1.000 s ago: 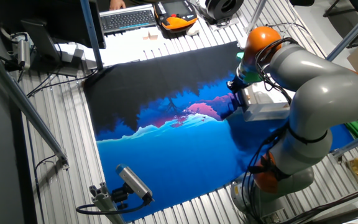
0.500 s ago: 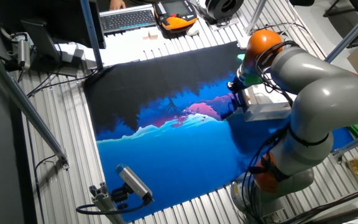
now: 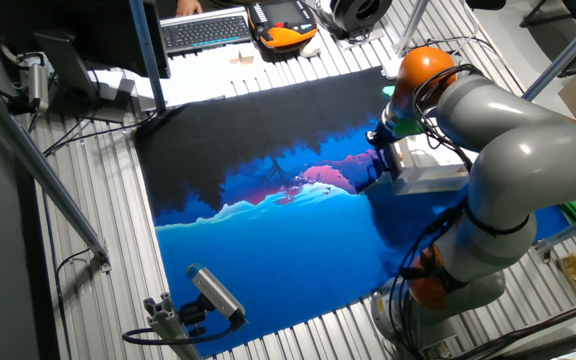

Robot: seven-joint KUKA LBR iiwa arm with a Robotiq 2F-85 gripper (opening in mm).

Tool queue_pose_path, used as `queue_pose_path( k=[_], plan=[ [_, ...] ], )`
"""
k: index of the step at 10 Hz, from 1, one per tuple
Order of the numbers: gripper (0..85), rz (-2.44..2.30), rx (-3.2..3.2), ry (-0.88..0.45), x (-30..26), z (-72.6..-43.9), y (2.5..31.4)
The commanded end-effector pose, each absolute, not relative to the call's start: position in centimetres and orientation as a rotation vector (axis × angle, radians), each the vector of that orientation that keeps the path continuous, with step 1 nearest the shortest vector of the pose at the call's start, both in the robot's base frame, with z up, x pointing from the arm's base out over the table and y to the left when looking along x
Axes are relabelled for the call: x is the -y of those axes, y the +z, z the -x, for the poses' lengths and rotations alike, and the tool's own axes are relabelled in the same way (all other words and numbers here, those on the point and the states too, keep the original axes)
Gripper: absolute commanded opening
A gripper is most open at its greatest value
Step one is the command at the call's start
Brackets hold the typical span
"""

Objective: Grasp the handle and close the drawer

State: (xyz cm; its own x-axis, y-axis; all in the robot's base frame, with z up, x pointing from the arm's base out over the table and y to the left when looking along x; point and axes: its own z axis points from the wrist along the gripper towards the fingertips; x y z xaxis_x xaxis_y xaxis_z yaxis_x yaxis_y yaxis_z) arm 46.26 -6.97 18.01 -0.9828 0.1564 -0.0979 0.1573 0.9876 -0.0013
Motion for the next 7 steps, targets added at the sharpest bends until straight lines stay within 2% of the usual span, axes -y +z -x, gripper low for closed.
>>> queue_pose_path(
  k=[1, 7],
  plan=[
    [0.0, -0.239, -3.033, -0.014, 7.0, -46.2, 18.0],
    [0.0, -0.226, -3.029, -0.023, 7.39, -45.75, 17.96]
  ],
)
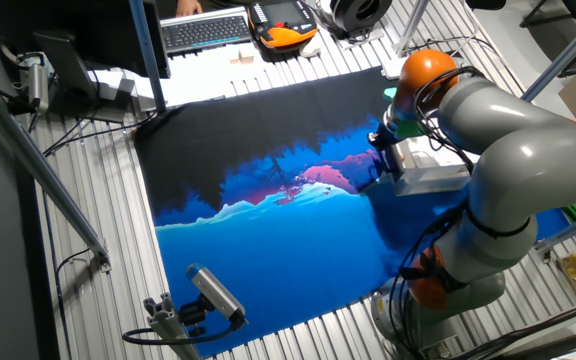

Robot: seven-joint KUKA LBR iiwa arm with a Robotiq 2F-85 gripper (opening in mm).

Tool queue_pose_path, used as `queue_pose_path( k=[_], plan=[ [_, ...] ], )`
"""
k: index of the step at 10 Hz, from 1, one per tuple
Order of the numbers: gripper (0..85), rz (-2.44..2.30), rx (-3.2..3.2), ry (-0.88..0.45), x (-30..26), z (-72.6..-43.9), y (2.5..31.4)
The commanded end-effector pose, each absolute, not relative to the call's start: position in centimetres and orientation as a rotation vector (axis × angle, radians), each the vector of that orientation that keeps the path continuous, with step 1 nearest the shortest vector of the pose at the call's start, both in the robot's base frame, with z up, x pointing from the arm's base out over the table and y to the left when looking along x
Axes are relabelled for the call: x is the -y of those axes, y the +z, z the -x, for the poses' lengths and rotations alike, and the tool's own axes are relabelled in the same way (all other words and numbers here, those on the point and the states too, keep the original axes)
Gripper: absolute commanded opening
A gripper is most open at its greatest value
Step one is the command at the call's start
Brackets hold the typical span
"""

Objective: Grasp the handle and close the drawer

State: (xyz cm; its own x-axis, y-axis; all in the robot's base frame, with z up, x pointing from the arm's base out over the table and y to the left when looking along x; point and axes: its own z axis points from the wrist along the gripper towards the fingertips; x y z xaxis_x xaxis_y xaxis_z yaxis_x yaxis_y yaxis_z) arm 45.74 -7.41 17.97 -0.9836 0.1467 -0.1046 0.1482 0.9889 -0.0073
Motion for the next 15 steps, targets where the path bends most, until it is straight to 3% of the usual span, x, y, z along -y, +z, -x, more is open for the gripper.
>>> queue_pose_path(
  k=[1, 15],
  plan=[
    [0.0, -0.223, -3.029, -0.023, 7.5, -45.7, 18.0],
    [0.0, -0.186, -3.027, -0.021, 9.2, -45.2, 17.6]
  ],
)
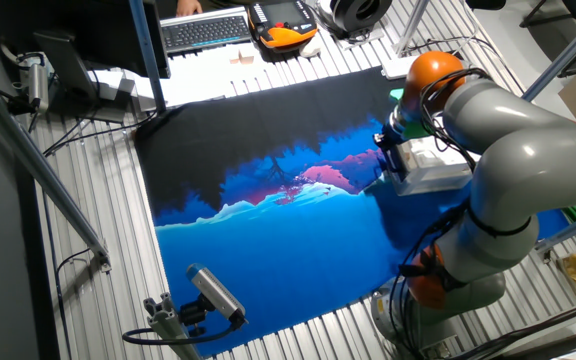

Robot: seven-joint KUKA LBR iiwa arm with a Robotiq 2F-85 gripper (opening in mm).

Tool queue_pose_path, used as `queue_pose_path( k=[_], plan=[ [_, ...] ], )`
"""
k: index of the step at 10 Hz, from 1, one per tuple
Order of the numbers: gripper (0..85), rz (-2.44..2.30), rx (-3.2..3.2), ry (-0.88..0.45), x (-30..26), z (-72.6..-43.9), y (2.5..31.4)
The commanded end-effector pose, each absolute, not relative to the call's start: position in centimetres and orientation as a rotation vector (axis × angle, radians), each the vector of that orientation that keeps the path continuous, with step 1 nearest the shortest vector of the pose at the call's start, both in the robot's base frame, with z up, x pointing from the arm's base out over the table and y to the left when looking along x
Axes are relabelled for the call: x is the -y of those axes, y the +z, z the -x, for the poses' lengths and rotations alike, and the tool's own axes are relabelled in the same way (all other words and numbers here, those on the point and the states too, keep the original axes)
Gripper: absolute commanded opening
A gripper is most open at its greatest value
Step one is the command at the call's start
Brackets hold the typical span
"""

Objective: Grasp the handle and close the drawer

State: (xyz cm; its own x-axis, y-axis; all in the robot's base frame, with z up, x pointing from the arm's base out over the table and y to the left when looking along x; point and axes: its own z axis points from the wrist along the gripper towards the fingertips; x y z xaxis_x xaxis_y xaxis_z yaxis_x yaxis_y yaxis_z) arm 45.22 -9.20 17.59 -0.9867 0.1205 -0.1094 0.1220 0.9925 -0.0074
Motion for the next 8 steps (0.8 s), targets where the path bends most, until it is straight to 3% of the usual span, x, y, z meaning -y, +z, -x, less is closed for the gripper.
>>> queue_pose_path(
  k=[1, 8],
  plan=[
    [0.0, -0.181, -3.027, -0.021, 9.26, -45.15, 17.61],
    [0.0, -0.156, -3.03, -0.022, 9.73, -44.49, 17.63]
  ],
)
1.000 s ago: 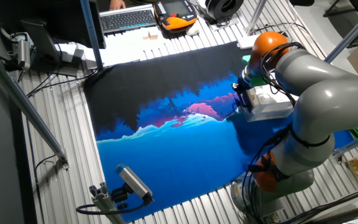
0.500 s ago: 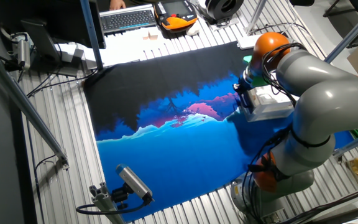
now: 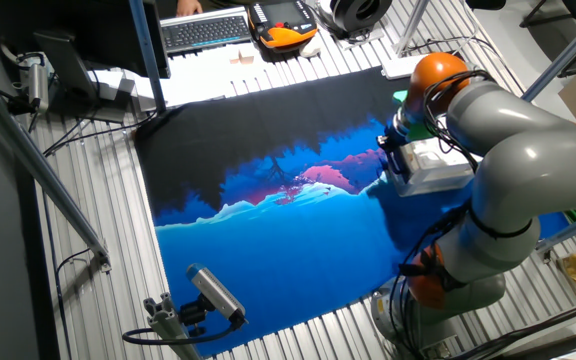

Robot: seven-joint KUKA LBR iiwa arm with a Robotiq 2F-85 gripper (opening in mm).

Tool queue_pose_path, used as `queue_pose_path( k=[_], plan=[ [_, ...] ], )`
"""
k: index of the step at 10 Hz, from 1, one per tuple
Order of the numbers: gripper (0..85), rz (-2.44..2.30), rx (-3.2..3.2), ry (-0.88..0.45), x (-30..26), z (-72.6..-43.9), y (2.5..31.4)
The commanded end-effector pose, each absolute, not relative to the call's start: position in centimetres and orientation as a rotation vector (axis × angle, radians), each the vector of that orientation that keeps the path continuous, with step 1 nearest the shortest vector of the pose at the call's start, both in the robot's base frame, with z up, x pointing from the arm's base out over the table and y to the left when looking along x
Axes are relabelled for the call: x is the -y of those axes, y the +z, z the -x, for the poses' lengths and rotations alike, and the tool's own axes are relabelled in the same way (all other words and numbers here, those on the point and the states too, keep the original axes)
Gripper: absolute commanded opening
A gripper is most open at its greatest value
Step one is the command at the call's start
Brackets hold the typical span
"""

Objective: Grasp the handle and close the drawer

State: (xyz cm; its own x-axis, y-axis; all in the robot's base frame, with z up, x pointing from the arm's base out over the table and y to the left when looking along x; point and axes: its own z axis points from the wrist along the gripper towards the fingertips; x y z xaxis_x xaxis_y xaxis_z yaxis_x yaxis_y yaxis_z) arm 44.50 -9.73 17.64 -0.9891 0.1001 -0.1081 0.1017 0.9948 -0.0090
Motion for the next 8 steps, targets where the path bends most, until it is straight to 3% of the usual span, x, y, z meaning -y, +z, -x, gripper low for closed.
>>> queue_pose_path(
  k=[1, 8],
  plan=[
    [0.0, -0.146, -3.03, -0.019, 9.78, -44.47, 17.66],
    [0.0, -0.1, -3.035, -0.019, 10.0, -44.41, 17.57]
  ],
)
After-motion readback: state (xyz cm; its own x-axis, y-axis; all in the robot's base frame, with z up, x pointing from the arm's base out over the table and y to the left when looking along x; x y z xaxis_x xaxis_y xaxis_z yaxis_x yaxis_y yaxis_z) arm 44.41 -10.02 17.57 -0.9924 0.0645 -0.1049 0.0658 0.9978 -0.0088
